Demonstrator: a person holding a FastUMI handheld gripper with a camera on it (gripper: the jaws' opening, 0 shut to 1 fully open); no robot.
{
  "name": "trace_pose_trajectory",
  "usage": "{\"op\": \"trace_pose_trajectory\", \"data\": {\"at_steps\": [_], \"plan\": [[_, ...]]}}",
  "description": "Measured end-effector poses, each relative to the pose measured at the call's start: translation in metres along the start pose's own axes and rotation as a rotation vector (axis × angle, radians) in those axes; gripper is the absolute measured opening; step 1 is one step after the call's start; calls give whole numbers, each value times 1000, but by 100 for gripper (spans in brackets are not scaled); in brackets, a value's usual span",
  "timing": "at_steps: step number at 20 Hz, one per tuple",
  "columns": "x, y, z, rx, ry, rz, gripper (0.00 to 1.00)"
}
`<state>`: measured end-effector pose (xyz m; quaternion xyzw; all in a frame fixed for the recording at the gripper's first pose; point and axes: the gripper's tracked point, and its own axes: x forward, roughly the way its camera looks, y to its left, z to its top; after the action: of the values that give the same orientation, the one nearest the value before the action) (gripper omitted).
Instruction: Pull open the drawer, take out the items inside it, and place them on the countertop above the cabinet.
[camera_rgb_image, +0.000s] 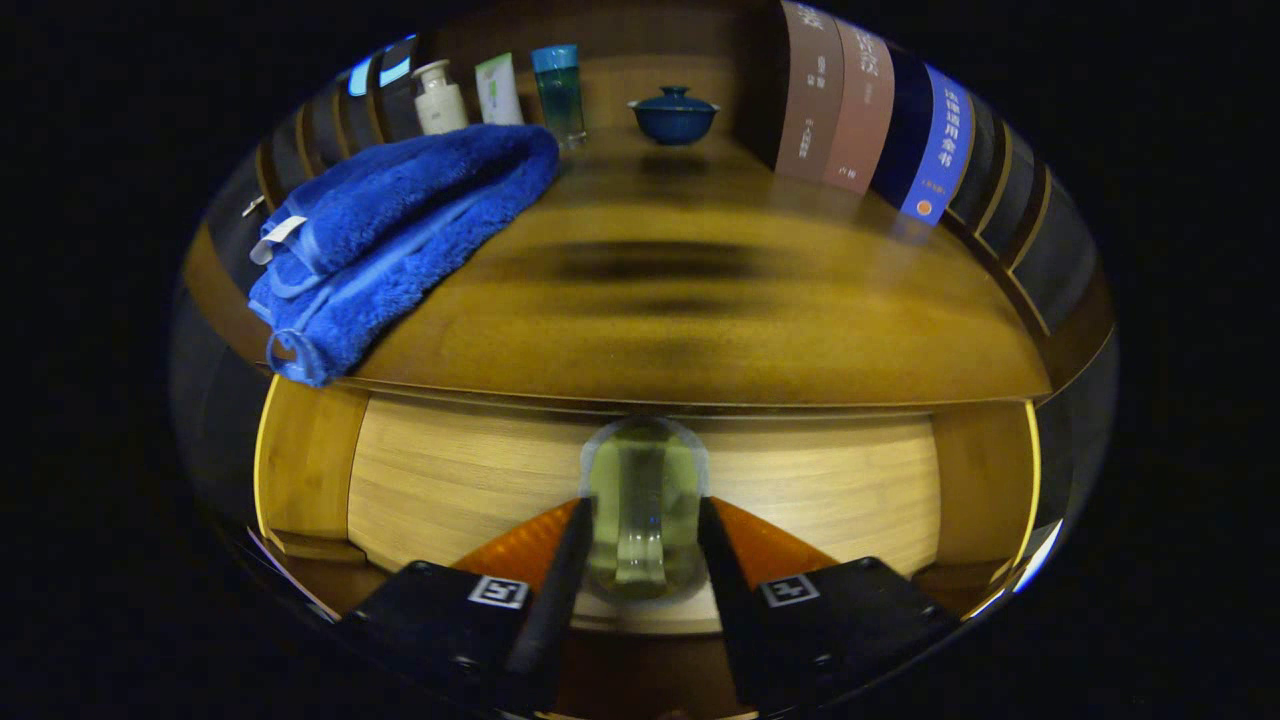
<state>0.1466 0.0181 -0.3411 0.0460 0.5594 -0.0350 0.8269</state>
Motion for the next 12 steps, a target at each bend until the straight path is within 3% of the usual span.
{"op": "trace_pose_trajectory", "data": {"at_steps": [5,12], "plan": [[-1,-1,-1,-24,-10,-11,19],[-28,-3,-12,14,-10,-21,19]]}}
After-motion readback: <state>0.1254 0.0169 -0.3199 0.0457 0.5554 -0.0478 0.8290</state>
